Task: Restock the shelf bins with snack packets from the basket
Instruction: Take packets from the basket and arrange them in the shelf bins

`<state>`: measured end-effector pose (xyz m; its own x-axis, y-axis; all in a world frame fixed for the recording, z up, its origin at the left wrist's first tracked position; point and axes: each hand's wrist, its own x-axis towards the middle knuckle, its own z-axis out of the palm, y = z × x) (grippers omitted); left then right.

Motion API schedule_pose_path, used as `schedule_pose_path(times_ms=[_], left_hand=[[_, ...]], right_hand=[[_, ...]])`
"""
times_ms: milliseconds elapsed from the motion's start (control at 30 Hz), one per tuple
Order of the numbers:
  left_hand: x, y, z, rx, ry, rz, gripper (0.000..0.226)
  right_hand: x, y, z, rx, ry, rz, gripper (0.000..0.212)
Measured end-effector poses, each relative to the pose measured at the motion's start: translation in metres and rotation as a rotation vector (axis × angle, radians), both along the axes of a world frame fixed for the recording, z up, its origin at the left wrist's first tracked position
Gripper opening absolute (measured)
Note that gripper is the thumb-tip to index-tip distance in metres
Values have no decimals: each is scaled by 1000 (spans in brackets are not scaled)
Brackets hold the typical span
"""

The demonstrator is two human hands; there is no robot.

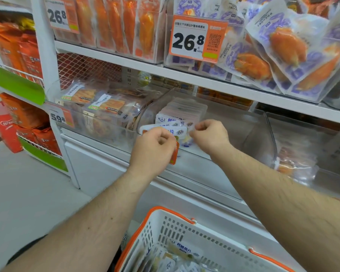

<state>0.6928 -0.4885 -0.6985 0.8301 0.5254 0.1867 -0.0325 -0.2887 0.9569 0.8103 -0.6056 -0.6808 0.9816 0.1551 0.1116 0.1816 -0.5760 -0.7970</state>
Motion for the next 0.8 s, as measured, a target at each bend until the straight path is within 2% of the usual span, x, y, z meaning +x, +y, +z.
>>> schedule_pose_path(times_ms=[100, 200, 333, 400, 467, 533, 633, 800], left_hand=[[-3, -27, -13, 173, 77, -182, 6], [-9, -51, -27, 396, 212, -383, 8], [-22, -73, -47, 595, 434, -664, 14], [-27, -78, -52, 654, 533, -760, 14], [-30, -79, -56, 713, 649, -855, 15], [-33, -77, -61, 805, 783, -938, 22], [-35, -75, -66, 879, 881, -991, 26], [-35, -80, -73, 895, 890, -1010, 27]], right_hand=[[-40, -25, 5, 84, -187, -5, 9], [-74, -53, -2, 144, -200, -13, 21], [-98, -89, -30, 218, -55, -24, 27], [-107, -104, -48, 234, 46, -30, 21], [-116, -117, -69, 248, 192, -32, 14], [-123, -129, -93, 228, 342, -5, 21], [-127, -141, -136, -76, 430, 85, 26], [-139, -143, -209, -565, 581, 328, 21]])
